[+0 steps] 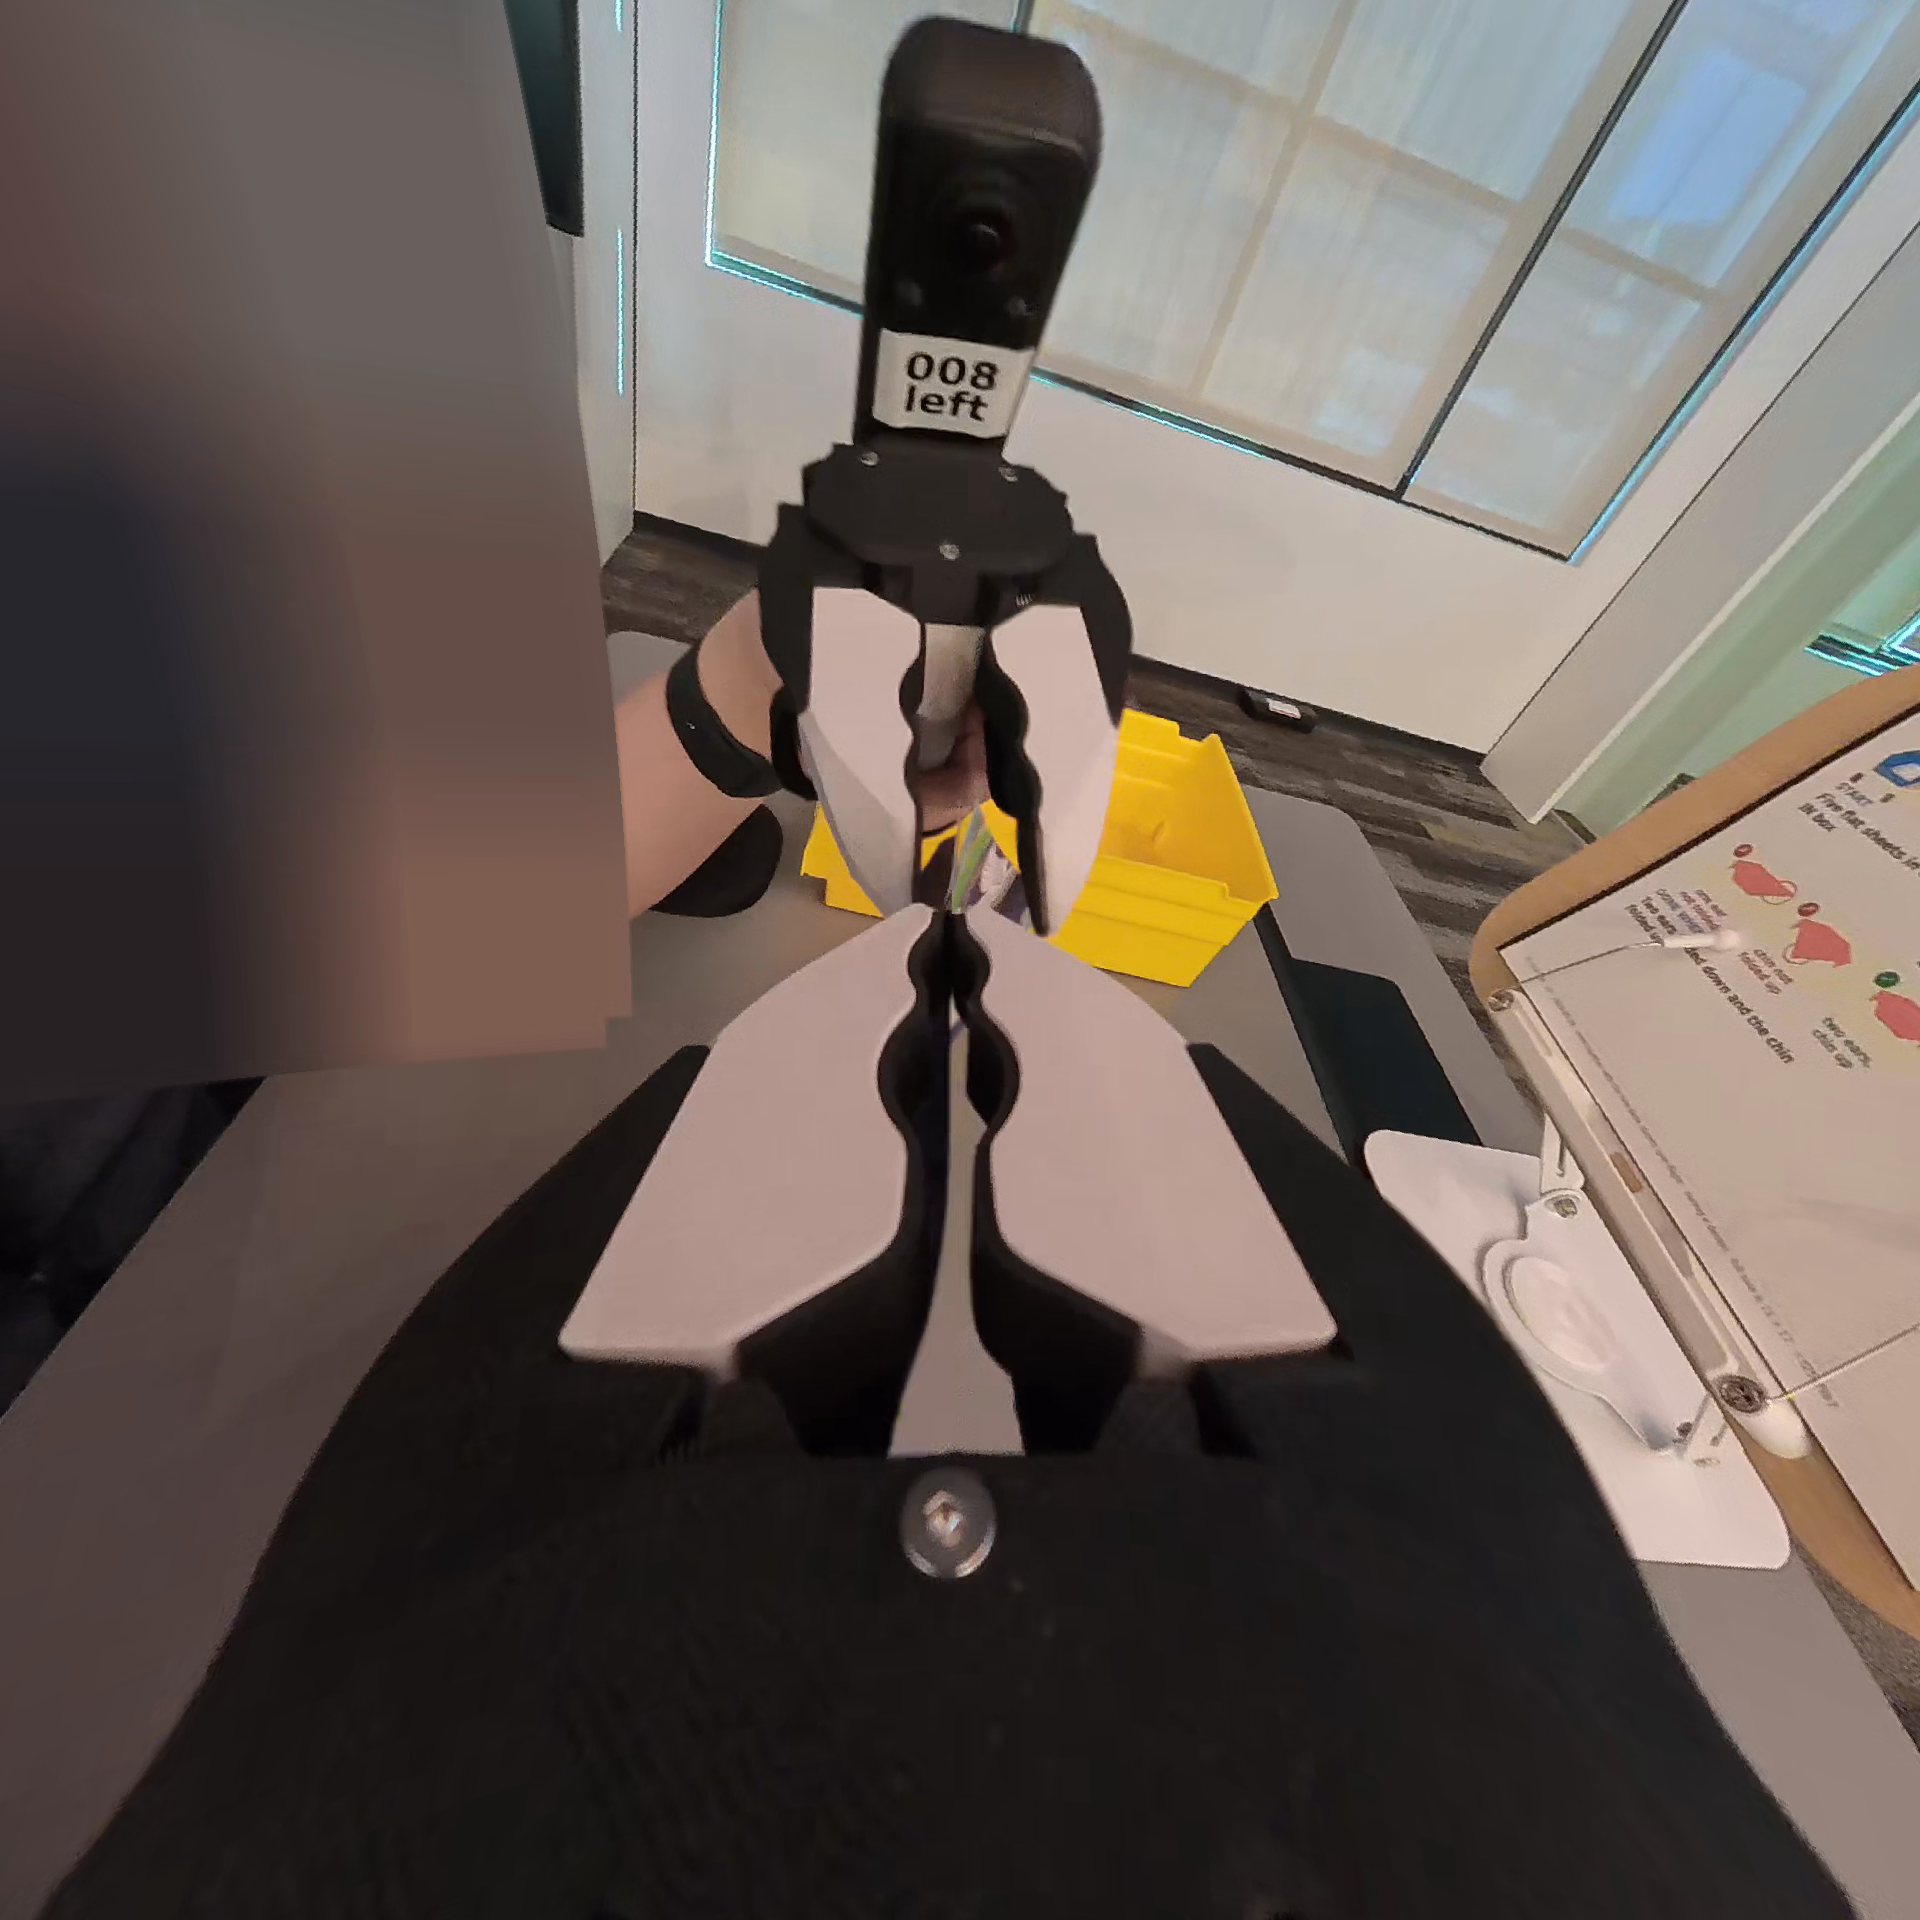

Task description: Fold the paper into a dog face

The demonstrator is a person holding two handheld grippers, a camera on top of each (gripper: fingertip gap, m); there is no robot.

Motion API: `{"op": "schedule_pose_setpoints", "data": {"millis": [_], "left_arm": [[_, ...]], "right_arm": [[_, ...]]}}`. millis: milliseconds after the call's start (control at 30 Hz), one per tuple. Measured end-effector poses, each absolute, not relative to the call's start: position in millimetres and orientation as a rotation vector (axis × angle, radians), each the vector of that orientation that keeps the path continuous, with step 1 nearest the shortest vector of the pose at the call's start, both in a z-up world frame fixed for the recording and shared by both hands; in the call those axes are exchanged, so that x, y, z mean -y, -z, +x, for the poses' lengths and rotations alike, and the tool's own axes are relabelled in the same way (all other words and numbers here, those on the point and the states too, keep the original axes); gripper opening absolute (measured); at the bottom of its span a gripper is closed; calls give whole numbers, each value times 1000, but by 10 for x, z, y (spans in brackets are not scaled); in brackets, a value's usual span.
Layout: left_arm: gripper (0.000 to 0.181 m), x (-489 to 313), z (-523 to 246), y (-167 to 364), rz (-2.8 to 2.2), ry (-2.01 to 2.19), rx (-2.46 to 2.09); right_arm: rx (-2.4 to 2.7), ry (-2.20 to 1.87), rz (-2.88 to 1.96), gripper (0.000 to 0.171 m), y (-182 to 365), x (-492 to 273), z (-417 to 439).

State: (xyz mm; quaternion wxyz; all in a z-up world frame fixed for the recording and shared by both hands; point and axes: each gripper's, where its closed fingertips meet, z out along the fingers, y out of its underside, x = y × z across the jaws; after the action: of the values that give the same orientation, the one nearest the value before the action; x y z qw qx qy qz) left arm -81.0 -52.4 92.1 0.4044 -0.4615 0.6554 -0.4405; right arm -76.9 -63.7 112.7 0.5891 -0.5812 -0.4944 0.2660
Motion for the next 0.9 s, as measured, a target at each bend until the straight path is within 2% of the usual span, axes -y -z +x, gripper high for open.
{"op": "schedule_pose_setpoints", "data": {"millis": [200, 367, 467, 600, 700, 900], "left_arm": [[27, 538, -773, -844, -1188, 1154, -1693], [35, 597, -749, -865, -1104, 1094, -1703], [27, 632, -747, -849, -1103, 1115, -1724], [0, 687, -772, -831, -1096, 1148, -1768], [0, 668, -769, -821, -1110, 1124, -1765], [0, 673, -785, -727, -1168, 1114, -1812]], "right_arm": [[1218, -587, -1306, 1, -1092, 698, -789], [1288, -548, -1288, 1, -1022, 745, -802], [1310, -527, -1277, 1, -1000, 758, -812], [1298, -526, -1286, 2, -988, 725, -795], [1268, -573, -1323, 2, -986, 693, -767], [1210, -666, -1362, 22, -1041, 701, -765]]}}
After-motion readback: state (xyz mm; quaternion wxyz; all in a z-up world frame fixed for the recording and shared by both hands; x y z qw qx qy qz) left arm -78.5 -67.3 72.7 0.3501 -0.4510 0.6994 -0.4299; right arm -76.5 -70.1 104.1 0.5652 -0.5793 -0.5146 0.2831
